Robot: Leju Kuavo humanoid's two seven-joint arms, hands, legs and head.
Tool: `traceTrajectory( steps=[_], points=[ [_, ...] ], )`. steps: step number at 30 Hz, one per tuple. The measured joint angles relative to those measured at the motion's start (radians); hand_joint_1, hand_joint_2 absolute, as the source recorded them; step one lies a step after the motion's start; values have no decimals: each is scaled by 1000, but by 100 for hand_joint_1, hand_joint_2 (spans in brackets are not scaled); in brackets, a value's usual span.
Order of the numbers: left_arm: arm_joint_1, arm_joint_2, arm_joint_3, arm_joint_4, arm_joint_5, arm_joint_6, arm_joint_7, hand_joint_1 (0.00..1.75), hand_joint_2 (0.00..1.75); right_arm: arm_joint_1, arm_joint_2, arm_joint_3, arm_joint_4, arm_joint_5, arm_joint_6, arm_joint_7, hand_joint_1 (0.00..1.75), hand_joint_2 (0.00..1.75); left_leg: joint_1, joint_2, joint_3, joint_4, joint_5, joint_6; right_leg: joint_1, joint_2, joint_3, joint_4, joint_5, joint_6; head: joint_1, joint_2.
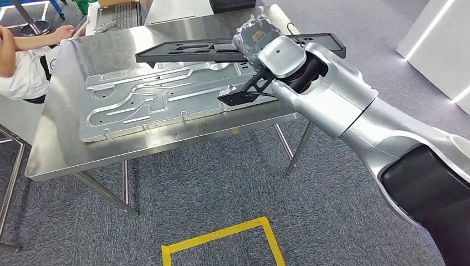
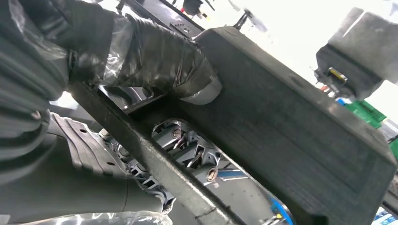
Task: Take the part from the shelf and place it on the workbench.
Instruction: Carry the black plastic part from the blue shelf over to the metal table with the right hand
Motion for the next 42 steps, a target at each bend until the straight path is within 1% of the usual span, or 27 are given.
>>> traceTrajectory(
  steps=[1, 3, 4, 5, 8, 10, 12, 14, 15, 16, 17, 19, 20, 22, 25, 26, 28, 29, 30, 31, 32, 34, 35, 36, 38, 40, 42],
  points=[
    [0, 0, 0, 0, 0, 0, 0, 0, 175, 2, 0, 0, 0, 0, 0, -1, 175, 175, 2, 0, -6, -14, 30, -2, -2, 1, 8, 2, -8, 3, 0, 0],
    [1, 0, 0, 0, 0, 0, 0, 0, 175, 3, -1, 0, 0, -1, 0, -3, 175, 175, 6, 1, 34, -135, 122, -4, -6, 1, 27, 9, -28, 13, 0, 0],
    [3, 0, 0, 0, -1, 0, 0, 0, 175, 2, -1, 0, 0, -1, 0, -3, 175, 175, 4, 1, 60, -196, 151, -4, -6, 1, 33, 12, -37, 19, 0, 0],
    [3, 0, 0, 0, -1, 0, 0, 0, 175, 2, -1, 0, 0, -1, 0, -3, 175, 175, 3, 1, 79, -237, 161, 1, -5, 2, 36, 15, -44, 25, 0, 0],
    [0, 0, 0, 0, -3, 1, 1, 0, 175, 3, -4, 0, -1, -8, 0, -5, 175, 175, -2, 0, 93, -266, 143, 24, -1, 3, 37, 17, -48, 38, -1, 0],
    [1, 0, 0, 0, -5, 1, 1, 0, 175, 2, -6, 0, -2, -12, -1, -6, 175, 175, -1, 0, 105, -271, 138, 38, -3, 0, 29, 42, -59, 45, 0, 0],
    [3, 0, 0, 0, -6, 2, 2, 0, 175, 3, -8, 1, -2, -12, -2, -4, 175, 175, -1, 0, 118, -275, 130, 51, -4, -2, -24, 142, -97, 49, 1, 0],
    [1, 0, 0, 0, -6, 2, 2, 0, 175, 13, -9, 2, -2, -12, -4, 4, 175, 175, -5, -2, 127, -275, 121, 60, -2, -3, -107, 268, -136, 50, 1, 0],
    [0, 1, 0, 0, -7, 2, 3, 0, 175, 22, -7, 3, -2, -12, -6, 10, 175, 175, -8, -4, 133, -275, 116, 63, -2, -3, -136, 298, -135, 47, 1, 0],
    [-1, 1, 0, 0, -7, 2, 4, 0, 175, 31, -2, 5, -2, -11, -8, 16, 175, 175, -12, -6, 141, -275, 110, 64, 0, -2, -150, 296, -115, 42, 1, 0],
    [-1, 1, 0, 0, -7, 2, 6, 0, 175, 39, 4, 9, -2, -10, -11, 23, 175, 175, -16, -8, 152, -275, 102, 65, 4, -2, -145, 254, -73, 33, 1, 0],
    [0, -1, 0, 1, -9, 1, 10, 0, 175, 50, 23, 16, 1, -6, -23, 33, 175, 175, -24, -8, 174, -277, 87, 64, 16, -3, -109, 125, 19, 5, -2, 0],
    [0, -2, 0, 1, -9, 1, 11, 0, 175, 54, 33, 18, 4, -3, -30, 37, 175, 175, -24, -7, 179, -279, 82, 62, 22, -4, -92, 70, 46, -7, -4, 0],
    [-4, -2, 0, 2, -11, 0, 14, 0, 175, 60, 58, 21, 13, 4, -44, 40, 175, 175, -21, -1, 181, -286, 81, 53, 32, -4, -73, 23, 50, -18, -9, 0],
    [-12, 5, 0, 2, -13, -1, 17, 0, 175, 73, 86, 26, 26, 9, -52, 40, 175, 175, -19, 1, 177, -263, 84, 39, 26, -7, -36, -22, 52, -22, -9, 0],
    [-13, 6, 0, 3, -13, -2, 18, 0, 175, 75, 93, 27, 31, 10, -54, 40, 175, 175, -18, 1, 160, -228, 74, 34, 19, -9, -23, -31, 51, -24, -9, 0],
    [-12, 8, 0, 3, -14, -3, 18, 0, 175, 76, 101, 30, 41, 11, -59, 39, 175, 175, -13, 0, 92, -113, 30, 21, 13, -12, -7, -38, 44, -24, -10, 0],
    [-10, 9, 0, 3, -14, -3, 18, 0, 175, 78, 104, 32, 45, 12, -61, 38, 175, 175, -8, 0, 52, -56, 9, 12, 11, -12, -3, -38, 39, -23, -10, 0],
    [-8, 11, 0, 3, -14, -2, 18, 0, 175, 81, 105, 35, 49, 13, -62, 36, 175, 175, -2, 0, 22, -22, 3, 3, 7, -11, 2, -36, 33, -20, -10, 0],
    [-6, 12, 0, 3, -14, -2, 18, 0, 175, 84, 106, 37, 52, 14, -62, 33, 175, 175, 4, 1, 8, -21, 16, -6, 3, -11, 8, -33, 27, -15, -10, 0],
    [-4, 12, 0, 3, -14, -2, 18, 0, 175, 85, 106, 39, 55, 16, -62, 32, 175, 175, 10, 1, 11, -57, 52, -14, -2, -10, 13, -28, 19, -8, -10, 0],
    [0, 13, 0, 4, -14, -2, 18, 0, 175, 86, 106, 40, 60, 18, -63, 30, 175, 175, 22, 2, 51, -187, 142, -34, -12, -9, 22, -12, -2, 8, -10, 0],
    [0, 12, 0, 4, -14, -1, 18, 0, 175, 85, 106, 40, 62, 20, -63, 30, 175, 175, 23, 2, 69, -241, 158, -37, -13, -8, 22, -2, -10, 17, -12, 0],
    [0, 12, 0, 4, -15, -1, 18, 0, 175, 85, 106, 40, 63, 20, -63, 28, 175, 175, 23, 1, 77, -268, 164, -32, -12, -8, 19, 5, -18, 25, -12, 0],
    [-1, 12, 0, 5, -16, 0, 18, 0, 175, 87, 106, 41, 66, 21, -63, 23, 175, 175, 18, 1, 77, -272, 150, -5, -7, -7, 13, 12, -26, 37, -13, 0],
    [-1, 12, 0, 5, -17, 0, 18, 0, 175, 90, 106, 41, 66, 21, -63, 20, 175, 175, 19, 1, 79, -266, 155, 14, -9, -7, 11, 23, -40, 47, -12, 0],
    [-1, 11, 0, 5, -17, 0, 18, 0, 175, 90, 104, 41, 66, 21, -63, 20, 175, 175, 19, 1, 85, -266, 152, 27, -12, -7, -23, 98, -79, 52, -11, 0]
  ],
)
